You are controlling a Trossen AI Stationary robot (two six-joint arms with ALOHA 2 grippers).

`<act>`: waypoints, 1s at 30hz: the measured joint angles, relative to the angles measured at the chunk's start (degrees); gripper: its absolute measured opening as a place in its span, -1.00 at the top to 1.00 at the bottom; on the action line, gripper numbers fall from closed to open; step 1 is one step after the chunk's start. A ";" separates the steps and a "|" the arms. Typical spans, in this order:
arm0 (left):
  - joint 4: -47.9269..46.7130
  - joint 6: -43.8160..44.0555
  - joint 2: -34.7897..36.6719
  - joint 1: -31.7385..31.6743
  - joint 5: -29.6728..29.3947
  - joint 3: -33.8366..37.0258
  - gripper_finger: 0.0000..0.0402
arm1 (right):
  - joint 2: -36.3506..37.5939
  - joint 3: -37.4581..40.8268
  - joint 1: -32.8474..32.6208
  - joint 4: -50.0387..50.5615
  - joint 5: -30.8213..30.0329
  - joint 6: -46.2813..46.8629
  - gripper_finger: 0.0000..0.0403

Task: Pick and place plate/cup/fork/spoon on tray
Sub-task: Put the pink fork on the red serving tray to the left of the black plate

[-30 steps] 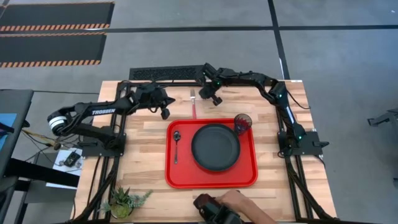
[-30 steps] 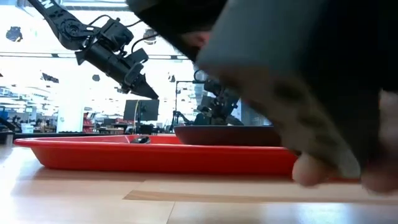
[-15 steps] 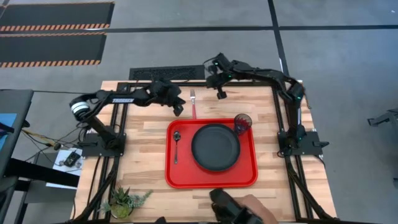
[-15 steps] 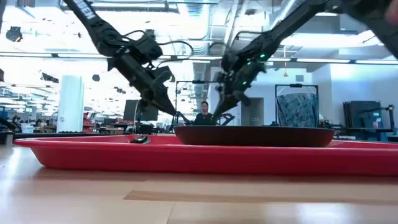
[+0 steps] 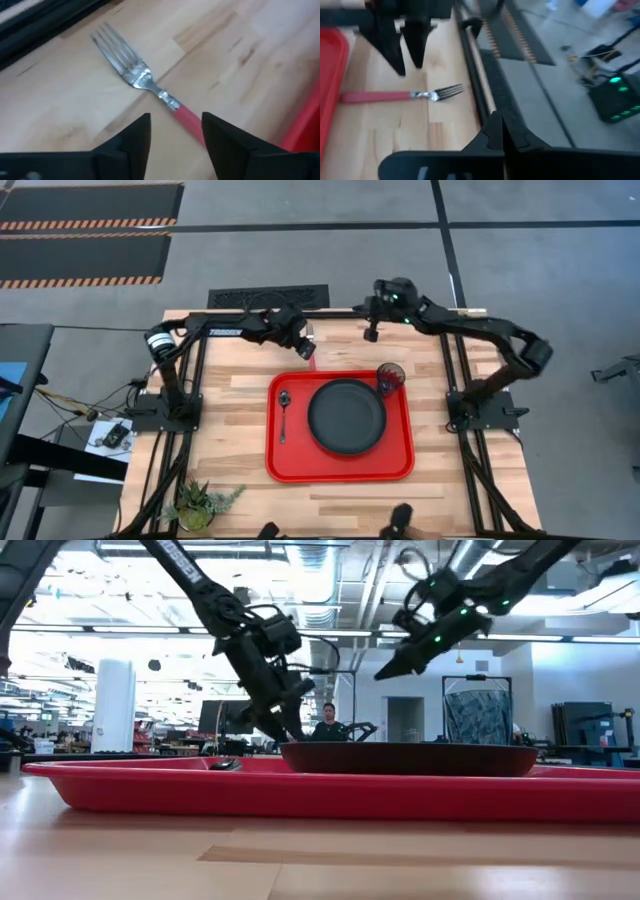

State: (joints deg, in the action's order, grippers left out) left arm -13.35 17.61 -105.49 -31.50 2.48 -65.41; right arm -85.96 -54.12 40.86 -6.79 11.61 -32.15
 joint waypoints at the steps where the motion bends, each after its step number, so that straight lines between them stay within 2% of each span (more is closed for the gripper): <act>1: -0.77 0.56 -1.01 -0.03 -0.32 -0.98 0.16 | 1.58 1.37 -0.43 -0.91 -1.05 0.57 0.99; 10: -2.76 6.01 -8.20 0.09 -1.79 -7.88 0.03 | 12.27 8.49 -4.57 -2.86 -6.67 3.21 0.99; 19: -4.74 6.00 -11.78 0.40 -3.81 -9.54 0.03 | 14.88 9.43 -5.68 -2.78 -8.95 3.26 0.99; 23: -5.63 4.24 -11.71 0.13 -4.12 -9.55 0.09 | 14.51 9.45 -5.67 -2.66 -8.96 3.35 0.98; 30: -8.30 -0.46 -11.69 -0.71 -5.69 -9.59 0.34 | 14.49 9.50 -5.66 -2.25 -8.96 3.68 0.98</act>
State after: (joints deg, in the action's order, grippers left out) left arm -21.65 17.15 -117.19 -32.21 -3.20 -75.00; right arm -71.46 -44.62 35.20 -9.04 2.66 -28.48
